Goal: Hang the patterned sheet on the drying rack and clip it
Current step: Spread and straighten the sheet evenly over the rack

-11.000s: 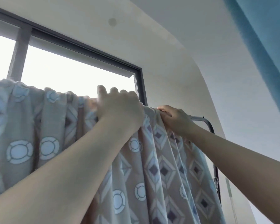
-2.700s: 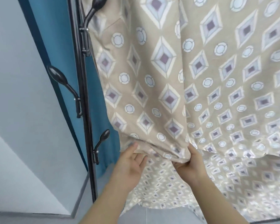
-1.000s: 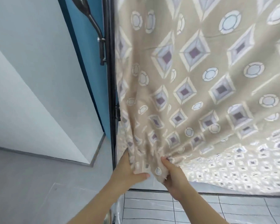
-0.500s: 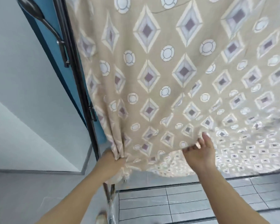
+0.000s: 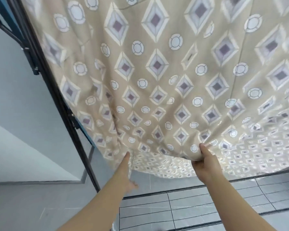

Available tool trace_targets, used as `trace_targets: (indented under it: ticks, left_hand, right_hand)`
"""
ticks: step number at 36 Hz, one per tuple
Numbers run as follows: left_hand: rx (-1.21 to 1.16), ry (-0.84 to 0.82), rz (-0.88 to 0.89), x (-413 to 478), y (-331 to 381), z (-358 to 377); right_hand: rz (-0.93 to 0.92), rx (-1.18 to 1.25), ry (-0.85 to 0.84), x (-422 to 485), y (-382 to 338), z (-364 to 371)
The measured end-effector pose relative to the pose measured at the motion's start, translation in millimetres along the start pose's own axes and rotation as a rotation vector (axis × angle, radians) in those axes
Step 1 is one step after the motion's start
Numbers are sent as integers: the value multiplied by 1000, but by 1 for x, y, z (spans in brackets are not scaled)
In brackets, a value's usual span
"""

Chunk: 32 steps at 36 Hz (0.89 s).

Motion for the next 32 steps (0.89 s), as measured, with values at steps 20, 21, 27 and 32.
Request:
trace_targets:
  ticks: [20,21,27,32]
  left_hand:
    - [-76,-13,192,6,29,105]
    - [-78,-4,212,7,33,100]
    - [26,118,295,22,56,79]
    - [69,181,322,31,70,70]
  right_hand:
    - [15,183,-154,15,-105,-18]
    - [-1,191,-149,20,-109,-18]
    - [16,-60,-44,49,-88,-43]
    - [32,-305,-13,61,-80,-55]
Point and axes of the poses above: each hand's wrist, its own x-axis towards the middle knuckle, its own z-axis out of the palm, y = z × x, the point moved 8 cm from there along x, towards the middle knuckle, and after that the axes turned 13 degrees about -z, right-handed, at the moved point
